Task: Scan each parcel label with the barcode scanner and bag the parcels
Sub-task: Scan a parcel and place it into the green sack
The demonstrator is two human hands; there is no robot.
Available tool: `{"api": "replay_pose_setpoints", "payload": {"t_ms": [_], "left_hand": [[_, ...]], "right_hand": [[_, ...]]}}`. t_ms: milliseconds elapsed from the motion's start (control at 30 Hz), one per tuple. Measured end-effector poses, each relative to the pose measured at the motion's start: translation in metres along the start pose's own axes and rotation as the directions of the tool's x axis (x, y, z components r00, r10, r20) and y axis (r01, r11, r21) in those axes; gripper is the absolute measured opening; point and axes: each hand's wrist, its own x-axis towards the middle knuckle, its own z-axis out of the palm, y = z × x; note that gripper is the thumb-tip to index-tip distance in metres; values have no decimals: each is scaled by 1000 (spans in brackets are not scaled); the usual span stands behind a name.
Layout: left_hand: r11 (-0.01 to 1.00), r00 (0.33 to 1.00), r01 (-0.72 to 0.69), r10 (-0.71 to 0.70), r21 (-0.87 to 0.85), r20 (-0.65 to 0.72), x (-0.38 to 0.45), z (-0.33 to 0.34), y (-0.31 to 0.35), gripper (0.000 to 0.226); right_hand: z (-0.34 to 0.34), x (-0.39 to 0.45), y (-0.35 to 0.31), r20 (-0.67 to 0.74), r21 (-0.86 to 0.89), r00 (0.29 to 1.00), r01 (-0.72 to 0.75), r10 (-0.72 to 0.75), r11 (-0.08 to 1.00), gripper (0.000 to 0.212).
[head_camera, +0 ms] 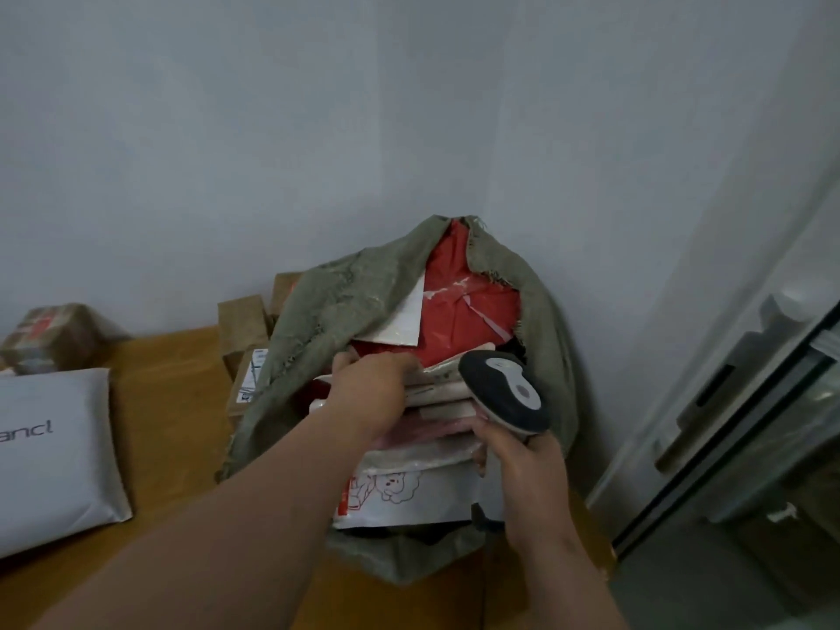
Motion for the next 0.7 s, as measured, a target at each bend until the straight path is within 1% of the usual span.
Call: {"api": "replay_pose_setpoints", "payload": {"t_ms": [67,167,200,233,267,300,333,400,433,467,533,600,700], "left_hand": [[1000,999,24,-24,-11,41,5,9,-1,56],[999,987,30,-32,18,158,9,16,-1,60],[999,987,30,-32,15,160,7,17,-1,62],[999,991,37,-36,-3,132,4,18,-2,65],[998,996,53,-50,-37,76,-1,17,-4,69],[994,997,70,-71,-81,-4,-8,15,-8,70],[988,991,85,-98,-131,-96,-15,11,-13,69],[963,953,115,-176,-243,-247,-33,1,-28,64],[946,931,132,-221,-298,-291,-44,-5,-39,61],[925,911,149,-266,-351,-315,-55,-11,-52,57],[866,875,191,-364,-463,-320,-80,-22,-83,52],[803,831,241,-461,-545,-312,-111,-32,-120,46],[729,771,330,-575,-600,-274,-167,-41,-185,43]], "right_hand": [[1,6,4,24,-21,1000,-5,6,1000,17],[4,9,9,31,-48,999,-26,27,998,14],[6,9,10,33,-41,999,-27,29,999,13],[10,7,10,33,-31,999,-31,32,999,15],[13,4,11,35,-27,999,-30,31,999,19],[17,1,10,38,-30,999,-31,32,999,21],[22,-2,10,40,-41,999,-31,32,999,18],[38,-12,5,56,-73,998,-29,33,997,8],[49,-19,2,68,-81,997,-21,27,996,9],[62,-27,-2,93,-87,996,-8,16,996,9],[92,-48,-8,169,-93,986,15,1,996,20],[126,-72,-7,234,-107,972,5,20,994,29],[184,-112,8,279,-155,958,-27,70,988,26]]}}
